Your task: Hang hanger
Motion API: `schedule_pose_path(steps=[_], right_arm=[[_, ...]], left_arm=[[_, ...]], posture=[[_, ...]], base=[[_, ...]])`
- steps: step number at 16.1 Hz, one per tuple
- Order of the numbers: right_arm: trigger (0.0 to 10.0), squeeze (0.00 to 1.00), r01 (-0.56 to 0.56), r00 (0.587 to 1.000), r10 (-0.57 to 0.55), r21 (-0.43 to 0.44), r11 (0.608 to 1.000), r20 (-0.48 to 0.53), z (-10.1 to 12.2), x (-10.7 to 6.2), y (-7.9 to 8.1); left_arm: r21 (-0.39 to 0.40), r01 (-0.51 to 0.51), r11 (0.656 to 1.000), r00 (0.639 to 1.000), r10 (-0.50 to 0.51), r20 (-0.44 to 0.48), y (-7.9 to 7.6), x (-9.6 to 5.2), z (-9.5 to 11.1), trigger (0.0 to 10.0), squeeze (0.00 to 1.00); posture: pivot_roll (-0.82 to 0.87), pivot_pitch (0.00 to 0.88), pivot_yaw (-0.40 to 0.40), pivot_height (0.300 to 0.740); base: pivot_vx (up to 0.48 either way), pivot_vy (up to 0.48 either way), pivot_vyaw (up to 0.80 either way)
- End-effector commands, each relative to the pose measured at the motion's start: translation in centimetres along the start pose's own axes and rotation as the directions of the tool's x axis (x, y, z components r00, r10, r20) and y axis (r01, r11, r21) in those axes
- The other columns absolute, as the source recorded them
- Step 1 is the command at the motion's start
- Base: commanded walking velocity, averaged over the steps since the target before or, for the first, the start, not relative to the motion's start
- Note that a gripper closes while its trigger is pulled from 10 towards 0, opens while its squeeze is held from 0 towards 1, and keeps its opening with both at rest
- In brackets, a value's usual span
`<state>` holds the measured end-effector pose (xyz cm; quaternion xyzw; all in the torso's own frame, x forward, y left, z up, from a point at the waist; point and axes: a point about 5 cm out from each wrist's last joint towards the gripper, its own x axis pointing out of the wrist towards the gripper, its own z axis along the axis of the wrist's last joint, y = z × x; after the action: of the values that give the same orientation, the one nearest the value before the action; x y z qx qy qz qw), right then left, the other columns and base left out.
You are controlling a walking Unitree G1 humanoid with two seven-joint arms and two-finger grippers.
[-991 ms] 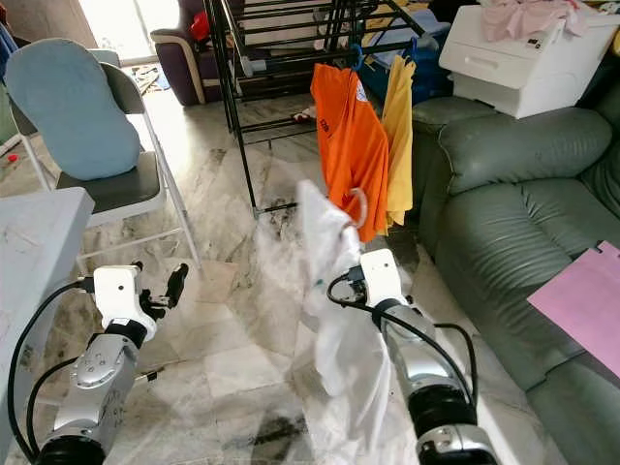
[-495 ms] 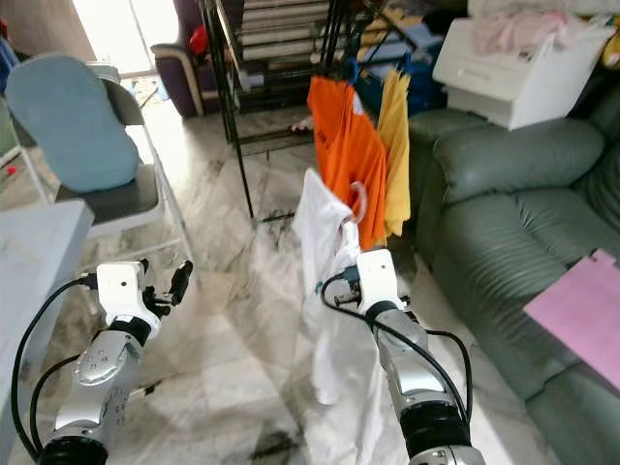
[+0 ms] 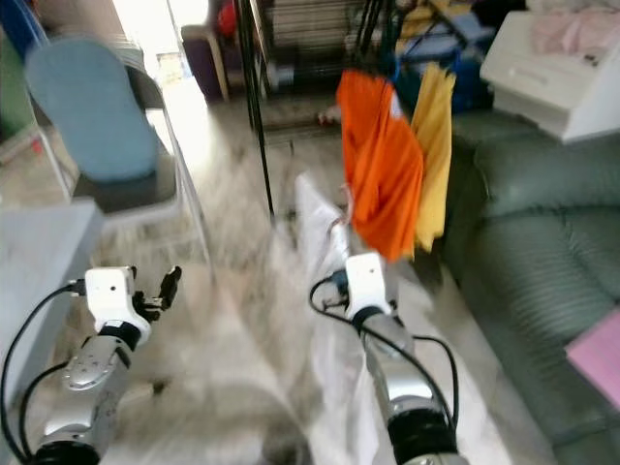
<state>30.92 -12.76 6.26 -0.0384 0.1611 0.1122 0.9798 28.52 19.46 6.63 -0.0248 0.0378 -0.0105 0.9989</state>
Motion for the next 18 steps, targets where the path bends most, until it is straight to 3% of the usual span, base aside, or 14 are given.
schedule_pose_path(steps=[1,13,18], right_arm=[[10.0,0.0,0.039,0.998,-0.039,-0.005,0.999,0.052,1.3,-0.1,-1.4],[10.0,0.0,0.017,0.999,-0.017,0.011,1.0,0.039,1.3,0.3,-0.8],[10.0,0.0,-0.013,1.0,0.013,-0.007,1.0,0.027,1.3,0.5,-0.5]], left_arm=[[-0.001,0.017,1.0,1.0,-0.017,0.01,-0.8,0.3,0.3,10.0,0.0],[-0.011,0.002,1.0,1.0,-0.002,-0.003,-1.3,1.2,0.4,10.0,0.0],[-0.008,-0.005,1.0,1.0,0.005,-0.012,-1.2,1.5,0.4,10.0,0.0]], posture=[[-0.09,0.0,0.024,0.74],[-0.1,0.0,0.021,0.74],[-0.1,0.0,0.021,0.74]], base=[[0.439,0.0,0.0],[0.437,0.0,0.07],[0.341,0.337,0.14]])
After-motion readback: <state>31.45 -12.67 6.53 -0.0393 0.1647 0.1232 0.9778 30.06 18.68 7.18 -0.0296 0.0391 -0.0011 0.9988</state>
